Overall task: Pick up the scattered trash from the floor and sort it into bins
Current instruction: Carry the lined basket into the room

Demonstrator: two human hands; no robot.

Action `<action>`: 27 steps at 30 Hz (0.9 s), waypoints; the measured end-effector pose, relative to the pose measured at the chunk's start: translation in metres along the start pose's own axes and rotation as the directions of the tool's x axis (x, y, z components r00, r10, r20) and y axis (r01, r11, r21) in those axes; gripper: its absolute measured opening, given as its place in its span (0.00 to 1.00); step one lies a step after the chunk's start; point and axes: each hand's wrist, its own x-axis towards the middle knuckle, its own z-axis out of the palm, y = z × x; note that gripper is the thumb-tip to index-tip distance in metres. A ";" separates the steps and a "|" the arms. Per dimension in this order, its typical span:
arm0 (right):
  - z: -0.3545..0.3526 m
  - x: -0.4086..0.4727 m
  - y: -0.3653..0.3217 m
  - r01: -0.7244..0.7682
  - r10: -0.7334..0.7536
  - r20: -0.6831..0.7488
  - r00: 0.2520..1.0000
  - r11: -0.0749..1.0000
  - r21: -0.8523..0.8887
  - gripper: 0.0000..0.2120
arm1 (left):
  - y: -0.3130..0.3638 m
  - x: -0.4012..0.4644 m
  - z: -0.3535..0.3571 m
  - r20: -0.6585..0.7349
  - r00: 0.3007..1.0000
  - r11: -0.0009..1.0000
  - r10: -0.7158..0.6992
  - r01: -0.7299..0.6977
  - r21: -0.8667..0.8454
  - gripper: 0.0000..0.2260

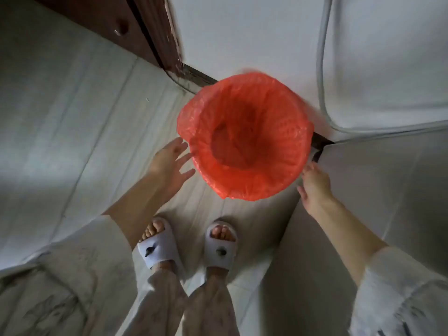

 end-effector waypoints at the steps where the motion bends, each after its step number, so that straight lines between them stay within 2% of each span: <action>1: 0.001 0.005 -0.001 -0.006 0.005 0.029 1.000 0.999 0.051 0.11 | 0.000 0.003 0.003 0.013 1.000 1.000 0.008 -0.009 0.029 0.09; 3: 0.001 0.014 -0.004 -0.046 0.042 0.070 0.997 0.997 0.063 0.09 | 0.002 0.011 0.006 0.015 1.000 0.994 0.000 -0.002 0.108 0.08; 7: 0.000 0.011 -0.014 -0.093 0.090 0.095 0.991 0.995 0.028 0.16 | 0.014 0.016 0.008 0.025 0.998 0.979 -0.055 0.049 0.199 0.06; 13: -0.001 -0.032 -0.022 -0.189 0.192 0.158 0.969 0.981 -0.031 0.09 | 0.028 -0.014 -0.021 -0.043 0.991 0.954 -0.127 0.134 0.269 0.05; 19: 0.002 -0.121 -0.040 -0.259 0.294 0.267 0.918 0.953 -0.159 0.10 | 0.043 -0.095 -0.092 -0.099 0.970 0.948 -0.223 0.239 0.209 0.09; 27: 0.005 -0.294 -0.100 -0.232 0.308 0.411 0.858 0.946 -0.224 0.04 | 0.114 -0.269 -0.161 -0.214 0.969 0.977 -0.126 0.159 0.144 0.08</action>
